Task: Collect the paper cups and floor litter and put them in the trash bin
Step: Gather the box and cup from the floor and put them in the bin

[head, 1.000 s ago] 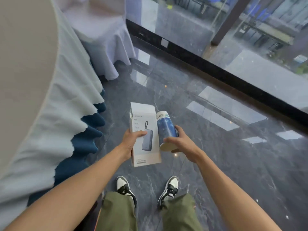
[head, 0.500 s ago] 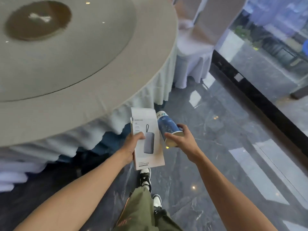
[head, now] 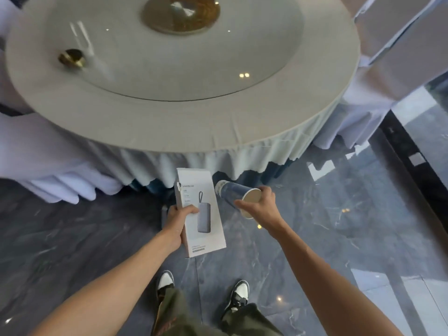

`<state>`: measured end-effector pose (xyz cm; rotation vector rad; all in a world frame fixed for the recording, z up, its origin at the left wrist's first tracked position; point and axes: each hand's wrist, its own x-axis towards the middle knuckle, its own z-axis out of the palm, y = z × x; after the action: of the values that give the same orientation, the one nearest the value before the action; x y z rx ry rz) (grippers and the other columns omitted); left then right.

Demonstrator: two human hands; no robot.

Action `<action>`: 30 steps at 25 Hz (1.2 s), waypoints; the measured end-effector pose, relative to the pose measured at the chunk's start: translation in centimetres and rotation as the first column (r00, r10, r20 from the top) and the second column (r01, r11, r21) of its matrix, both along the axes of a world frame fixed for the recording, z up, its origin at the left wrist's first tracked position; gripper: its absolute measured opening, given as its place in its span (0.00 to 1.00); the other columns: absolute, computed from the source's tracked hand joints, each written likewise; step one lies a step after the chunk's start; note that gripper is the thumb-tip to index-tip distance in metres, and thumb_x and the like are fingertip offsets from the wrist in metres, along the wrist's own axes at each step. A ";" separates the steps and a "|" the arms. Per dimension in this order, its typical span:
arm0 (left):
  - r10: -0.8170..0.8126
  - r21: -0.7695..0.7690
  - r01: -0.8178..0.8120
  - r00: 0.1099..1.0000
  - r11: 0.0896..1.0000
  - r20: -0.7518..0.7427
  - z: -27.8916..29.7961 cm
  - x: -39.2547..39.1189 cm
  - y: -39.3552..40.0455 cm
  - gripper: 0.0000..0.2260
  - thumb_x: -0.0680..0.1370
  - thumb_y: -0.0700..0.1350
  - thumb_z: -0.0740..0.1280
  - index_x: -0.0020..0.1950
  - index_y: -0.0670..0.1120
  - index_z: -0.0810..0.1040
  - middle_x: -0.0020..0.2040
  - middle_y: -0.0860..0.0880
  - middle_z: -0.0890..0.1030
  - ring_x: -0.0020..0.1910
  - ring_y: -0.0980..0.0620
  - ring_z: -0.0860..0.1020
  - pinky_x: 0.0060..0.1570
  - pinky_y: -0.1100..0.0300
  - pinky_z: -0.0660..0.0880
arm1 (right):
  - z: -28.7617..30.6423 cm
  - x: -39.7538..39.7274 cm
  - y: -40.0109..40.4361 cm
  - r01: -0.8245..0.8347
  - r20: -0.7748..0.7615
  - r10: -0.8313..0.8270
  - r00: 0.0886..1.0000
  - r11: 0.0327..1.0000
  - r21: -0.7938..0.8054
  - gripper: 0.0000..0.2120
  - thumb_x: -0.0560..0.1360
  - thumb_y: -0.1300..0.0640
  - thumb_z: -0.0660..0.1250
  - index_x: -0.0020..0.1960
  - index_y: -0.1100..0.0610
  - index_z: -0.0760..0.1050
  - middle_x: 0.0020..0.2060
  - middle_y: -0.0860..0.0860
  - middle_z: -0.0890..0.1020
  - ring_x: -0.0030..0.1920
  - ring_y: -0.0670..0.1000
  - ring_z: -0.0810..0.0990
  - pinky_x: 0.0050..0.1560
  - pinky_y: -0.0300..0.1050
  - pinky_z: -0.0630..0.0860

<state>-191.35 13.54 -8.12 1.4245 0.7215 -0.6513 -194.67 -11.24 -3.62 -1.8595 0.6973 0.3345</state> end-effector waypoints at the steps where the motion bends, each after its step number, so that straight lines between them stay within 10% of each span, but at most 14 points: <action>1: 0.037 0.007 -0.037 0.999 0.999 0.000 -0.5 0.1 2.1 0.26 0.69 0.41 0.76 0.66 0.40 0.76 0.56 0.37 0.85 0.53 0.36 0.84 0.48 0.47 0.81 | -0.2 0.6 1.6 0.011 0.004 -0.011 1.000 1.000 -0.005 0.43 0.62 0.44 0.80 0.68 0.56 0.64 0.62 0.53 0.69 0.55 0.51 0.77 0.39 0.39 0.76; 13: 0.027 0.066 -0.018 0.990 0.998 -0.135 -6.7 7.0 27.2 0.24 0.72 0.40 0.77 0.65 0.43 0.72 0.56 0.40 0.84 0.52 0.40 0.83 0.47 0.46 0.80 | -5.0 3.4 20.7 0.201 -0.167 -0.231 0.958 0.963 -0.178 0.37 0.66 0.42 0.77 0.69 0.51 0.67 0.61 0.53 0.69 0.47 0.46 0.75 0.37 0.42 0.75; 22: -0.153 -0.008 0.154 0.977 0.988 -0.145 -7.6 10.5 24.9 0.26 0.73 0.43 0.77 0.68 0.43 0.70 0.56 0.40 0.84 0.52 0.39 0.84 0.45 0.47 0.79 | -6.1 2.1 23.5 0.309 -0.208 -0.348 0.914 0.930 -0.199 0.42 0.60 0.39 0.78 0.66 0.57 0.67 0.57 0.50 0.72 0.49 0.47 0.78 0.40 0.43 0.78; 30: -0.163 -0.062 0.155 0.972 0.986 -0.168 -19.7 12.3 26.0 0.27 0.72 0.42 0.78 0.69 0.45 0.73 0.56 0.42 0.85 0.53 0.41 0.84 0.46 0.47 0.80 | -19.3 6.4 25.4 0.095 -0.322 -0.234 0.917 0.914 -0.394 0.41 0.64 0.33 0.73 0.70 0.50 0.65 0.63 0.49 0.72 0.59 0.55 0.77 0.56 0.59 0.81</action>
<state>-179.02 39.56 -27.81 1.4019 0.7255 -0.9203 -188.23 14.14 -22.87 -2.0970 1.2406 0.4661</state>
